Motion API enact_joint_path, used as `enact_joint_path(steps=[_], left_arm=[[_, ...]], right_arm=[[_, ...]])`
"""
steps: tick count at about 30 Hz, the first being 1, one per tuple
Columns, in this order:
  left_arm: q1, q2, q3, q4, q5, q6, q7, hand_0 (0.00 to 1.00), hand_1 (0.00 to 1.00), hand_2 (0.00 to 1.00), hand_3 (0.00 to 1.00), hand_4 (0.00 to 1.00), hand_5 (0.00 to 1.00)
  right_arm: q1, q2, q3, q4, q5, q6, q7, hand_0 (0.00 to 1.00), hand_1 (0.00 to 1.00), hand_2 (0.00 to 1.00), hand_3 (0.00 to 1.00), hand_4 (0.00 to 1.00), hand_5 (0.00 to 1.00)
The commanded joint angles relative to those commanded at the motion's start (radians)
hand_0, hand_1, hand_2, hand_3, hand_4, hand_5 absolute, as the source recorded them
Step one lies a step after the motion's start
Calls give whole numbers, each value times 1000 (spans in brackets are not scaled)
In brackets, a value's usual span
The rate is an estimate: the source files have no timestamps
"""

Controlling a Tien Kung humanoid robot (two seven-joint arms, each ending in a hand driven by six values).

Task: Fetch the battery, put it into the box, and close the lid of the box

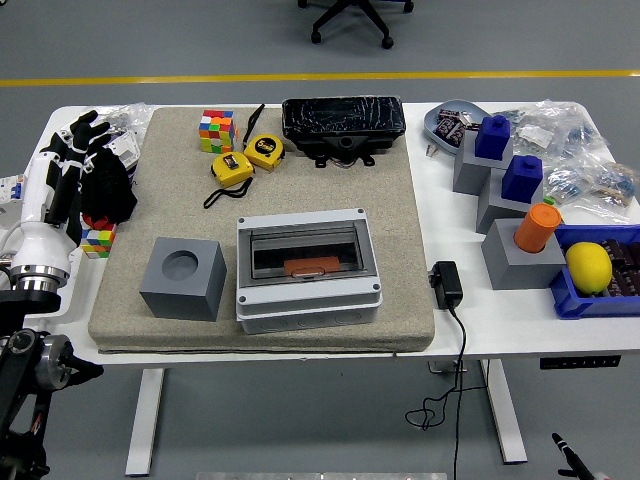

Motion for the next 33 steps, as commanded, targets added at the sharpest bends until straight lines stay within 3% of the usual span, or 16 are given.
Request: enact_joint_path(steps=[5, 6, 33], left_arm=[[0, 0, 1, 0, -9, 16, -11, 759, 799, 774, 790, 998, 803], [0, 0, 1, 0, -9, 17, -12, 745, 762, 727, 719, 998, 797], [-1, 2, 1, -2, -19, 26, -20, 735, 751, 717, 731, 998, 763]], right_arm=[[0, -1, 2, 0, -6, 0, 0, 920, 786, 740, 784, 998, 998], [0, -1, 2, 0, -6, 0, 0, 922, 786, 740, 783, 998, 998], [3, 1, 1, 0, -6, 1, 0, 923, 787, 739, 783, 998, 998]])
